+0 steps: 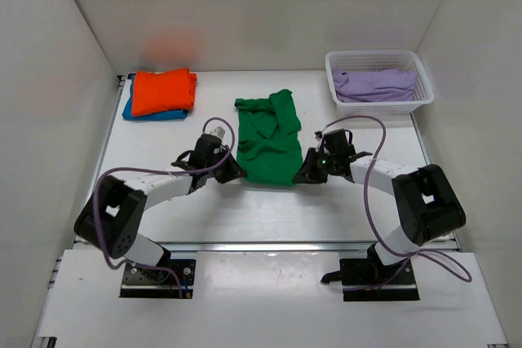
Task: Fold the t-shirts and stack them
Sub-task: Grab one side of the 2/3 rectangular tshirt with both arms, then fold the long partially folded tshirt into a neat square
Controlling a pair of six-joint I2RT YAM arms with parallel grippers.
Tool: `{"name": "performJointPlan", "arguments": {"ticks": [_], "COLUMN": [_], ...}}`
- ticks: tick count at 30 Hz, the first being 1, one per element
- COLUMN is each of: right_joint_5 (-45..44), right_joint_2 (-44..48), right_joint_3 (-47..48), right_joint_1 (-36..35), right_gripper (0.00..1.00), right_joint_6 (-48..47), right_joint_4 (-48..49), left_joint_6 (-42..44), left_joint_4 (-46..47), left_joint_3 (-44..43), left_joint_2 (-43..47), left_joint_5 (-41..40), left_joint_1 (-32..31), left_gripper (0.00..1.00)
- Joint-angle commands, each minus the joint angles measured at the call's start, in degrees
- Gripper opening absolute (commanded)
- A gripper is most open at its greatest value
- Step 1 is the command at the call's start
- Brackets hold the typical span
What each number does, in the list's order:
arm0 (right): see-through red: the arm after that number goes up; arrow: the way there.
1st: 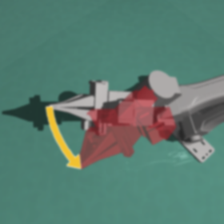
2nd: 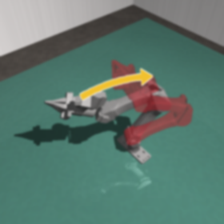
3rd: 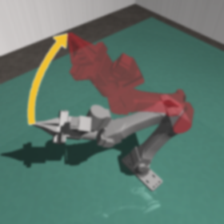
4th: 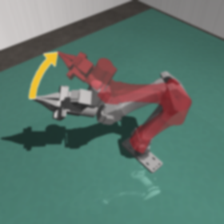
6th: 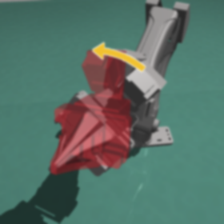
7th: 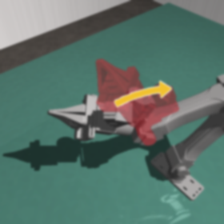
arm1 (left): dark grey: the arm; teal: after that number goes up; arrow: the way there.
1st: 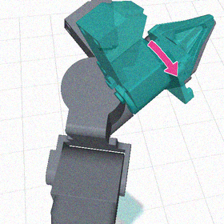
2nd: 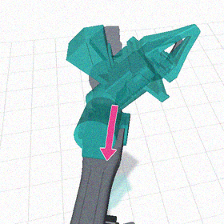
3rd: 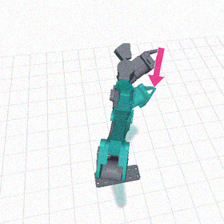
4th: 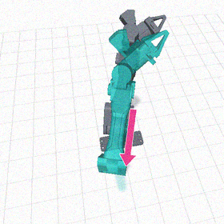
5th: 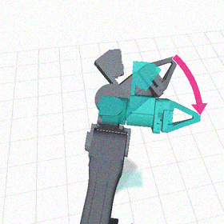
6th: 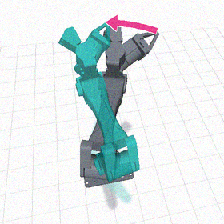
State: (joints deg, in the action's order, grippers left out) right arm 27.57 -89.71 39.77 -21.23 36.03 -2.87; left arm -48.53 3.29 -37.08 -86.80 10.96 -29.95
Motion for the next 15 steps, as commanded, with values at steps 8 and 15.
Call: {"name": "performJointPlan", "arguments": {"ticks": [8, 15], "right_joint_5": [-0.33, 3.10], "right_joint_2": [12.18, 20.01], "right_joint_3": [4.01, -9.70], "right_joint_1": [-2.14, -9.69], "right_gripper": [0.00, 0.00], "right_joint_6": [-4.74, 0.35], "right_joint_4": [-14.00, -15.49], "left_joint_6": [4.51, -3.58], "left_joint_4": [-14.71, -14.97], "left_joint_3": [4.98, 19.93], "left_joint_2": [22.19, 33.44], "left_joint_5": [2.30, 4.86], "left_joint_1": [-1.06, -7.56], "left_gripper": [0.00, 0.00]}}
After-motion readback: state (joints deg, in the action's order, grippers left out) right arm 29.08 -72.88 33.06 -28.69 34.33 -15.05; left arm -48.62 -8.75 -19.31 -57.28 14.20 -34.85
